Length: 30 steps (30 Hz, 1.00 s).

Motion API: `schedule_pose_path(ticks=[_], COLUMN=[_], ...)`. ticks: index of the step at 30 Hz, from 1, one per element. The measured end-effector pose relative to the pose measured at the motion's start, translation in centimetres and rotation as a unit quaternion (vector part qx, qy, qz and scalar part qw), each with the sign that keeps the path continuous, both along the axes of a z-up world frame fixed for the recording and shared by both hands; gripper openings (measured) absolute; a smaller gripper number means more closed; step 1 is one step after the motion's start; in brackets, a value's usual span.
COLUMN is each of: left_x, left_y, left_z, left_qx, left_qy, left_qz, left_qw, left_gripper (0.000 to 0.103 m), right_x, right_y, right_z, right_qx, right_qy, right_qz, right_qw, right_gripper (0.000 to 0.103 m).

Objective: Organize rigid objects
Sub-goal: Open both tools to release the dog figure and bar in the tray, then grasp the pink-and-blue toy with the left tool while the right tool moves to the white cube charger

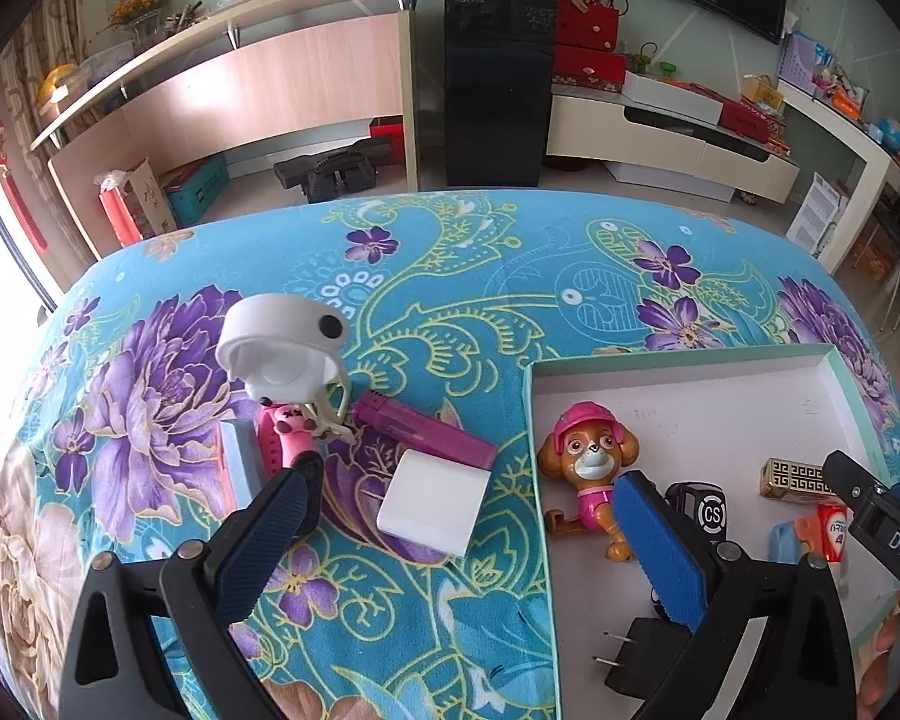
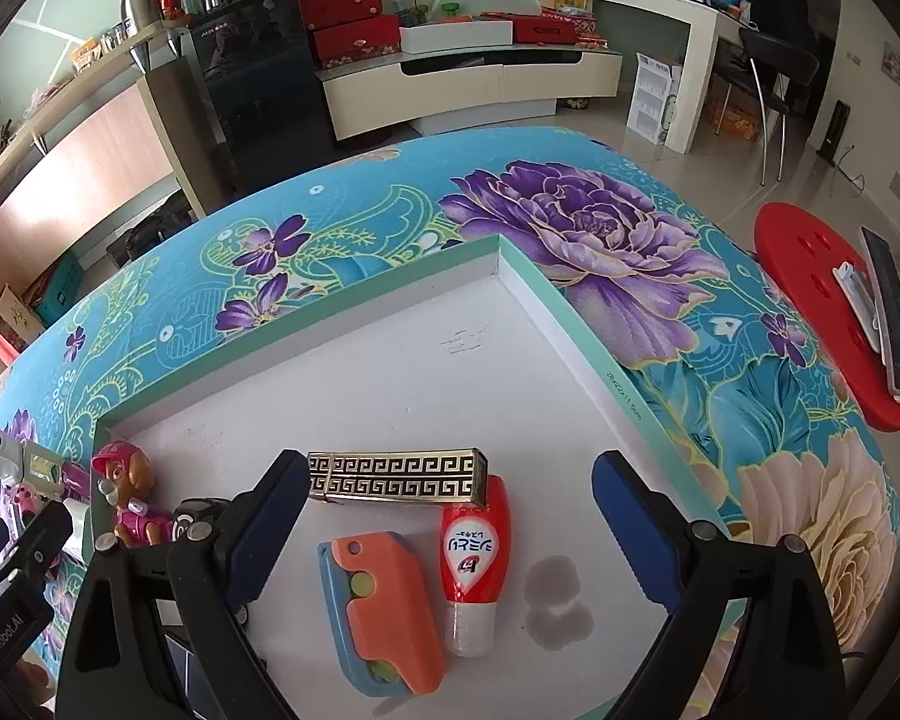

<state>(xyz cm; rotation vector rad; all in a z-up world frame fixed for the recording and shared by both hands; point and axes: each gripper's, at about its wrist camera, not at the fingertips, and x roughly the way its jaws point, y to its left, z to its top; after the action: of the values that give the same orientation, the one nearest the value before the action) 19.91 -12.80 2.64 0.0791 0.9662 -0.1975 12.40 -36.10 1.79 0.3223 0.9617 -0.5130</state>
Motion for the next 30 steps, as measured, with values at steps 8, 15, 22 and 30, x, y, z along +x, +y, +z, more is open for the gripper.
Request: schedule_pose_path(ticks=[8,15,22,30], left_x=[0.2,0.5,0.0,-0.4], left_y=[4.0,9.1,14.0,18.5], left_z=[0.3,0.2,0.1,-0.8], left_qx=[0.006,0.001,0.009,-0.002], left_qy=[0.001,0.004,0.004,0.017], left_qz=[0.061,0.129,0.192,0.24], left_qw=[0.9981,0.9916,0.9814,0.9707], left_gripper=[0.103,0.103,0.103,0.103], right_x=[0.9,2.5,3.6,4.5], right_y=[2.9,7.6,12.1,16.4], right_z=[0.9,1.0,0.5,-0.4], right_qx=[-0.001,0.009,0.013,0.005], right_qy=[-0.006,-0.01,-0.003,0.008], right_qz=[0.038,0.101,0.156,0.206], right_qw=[0.999,0.995,0.988,0.978], right_gripper=[0.095,0.095,0.095,0.095])
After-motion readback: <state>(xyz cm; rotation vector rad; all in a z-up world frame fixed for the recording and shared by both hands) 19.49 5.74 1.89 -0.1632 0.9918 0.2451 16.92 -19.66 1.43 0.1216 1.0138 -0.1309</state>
